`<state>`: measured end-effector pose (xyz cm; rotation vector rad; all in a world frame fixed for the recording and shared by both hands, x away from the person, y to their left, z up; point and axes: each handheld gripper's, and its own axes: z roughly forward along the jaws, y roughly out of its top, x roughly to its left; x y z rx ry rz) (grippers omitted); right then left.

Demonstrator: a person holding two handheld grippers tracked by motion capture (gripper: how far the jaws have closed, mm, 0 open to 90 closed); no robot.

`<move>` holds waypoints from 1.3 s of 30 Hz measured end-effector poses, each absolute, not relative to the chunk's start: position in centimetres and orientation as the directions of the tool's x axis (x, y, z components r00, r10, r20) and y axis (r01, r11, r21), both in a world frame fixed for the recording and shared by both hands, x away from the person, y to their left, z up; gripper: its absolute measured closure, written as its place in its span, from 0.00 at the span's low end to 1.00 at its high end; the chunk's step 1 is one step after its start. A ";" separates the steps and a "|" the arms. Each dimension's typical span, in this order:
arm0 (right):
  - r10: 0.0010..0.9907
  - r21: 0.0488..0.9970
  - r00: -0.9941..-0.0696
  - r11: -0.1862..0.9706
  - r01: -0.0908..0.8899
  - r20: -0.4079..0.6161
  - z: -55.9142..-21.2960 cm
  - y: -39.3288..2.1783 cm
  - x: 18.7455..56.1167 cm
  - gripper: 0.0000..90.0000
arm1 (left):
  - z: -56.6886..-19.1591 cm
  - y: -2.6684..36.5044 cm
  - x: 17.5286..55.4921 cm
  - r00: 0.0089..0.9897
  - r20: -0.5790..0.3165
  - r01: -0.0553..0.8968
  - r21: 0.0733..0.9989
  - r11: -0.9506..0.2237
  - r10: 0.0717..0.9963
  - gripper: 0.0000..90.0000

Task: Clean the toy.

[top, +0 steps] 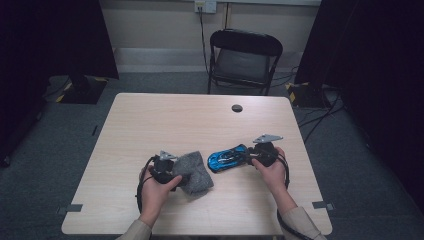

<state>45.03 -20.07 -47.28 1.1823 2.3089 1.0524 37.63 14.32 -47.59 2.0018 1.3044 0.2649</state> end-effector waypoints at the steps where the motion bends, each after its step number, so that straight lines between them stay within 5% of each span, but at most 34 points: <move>1: 0.801 0.744 -0.597 0.382 0.549 0.029 -47.3 -20.0 45.0 0.64 | -47.6 14.3 37.6 0.467 -0.205 0.712 0.664 -0.228 0.860 0.21; 11: 0.794 0.746 -0.607 0.381 0.546 0.040 -47.3 -19.8 45.1 0.63 | -48.3 13.0 41.2 0.411 -0.328 0.744 0.660 -0.104 0.851 0.20; 22: 0.792 0.756 -0.609 0.371 0.539 0.046 -47.5 -20.0 45.0 0.63 | -48.6 10.4 43.9 0.446 -0.247 0.728 0.659 -0.189 0.860 0.19; 25: 0.794 0.757 -0.606 0.366 0.541 0.050 -47.5 -19.9 45.0 0.63 | -48.7 10.0 43.7 0.494 -0.184 0.686 0.683 -0.251 0.850 0.38; 27: 0.793 0.756 -0.608 0.369 0.540 0.047 -47.5 -19.9 45.0 0.63 | -48.7 10.0 43.5 0.525 -0.202 0.679 0.686 -0.264 0.827 0.53; 28: 0.793 0.756 -0.607 0.370 0.540 0.046 -47.5 -19.9 45.0 0.63 | -48.6 10.1 43.4 0.542 -0.211 0.679 0.681 -0.276 0.813 0.53; 29: 0.793 0.756 -0.607 0.368 0.541 0.048 -47.5 -19.9 44.9 0.63 | -48.7 10.1 43.1 0.568 -0.224 0.673 0.681 -0.291 0.792 0.65; 39: 0.793 0.751 -0.608 0.377 0.543 0.041 -47.4 -19.5 44.9 0.63 | -48.1 10.0 40.6 0.667 -0.298 0.672 0.636 -0.380 0.683 0.75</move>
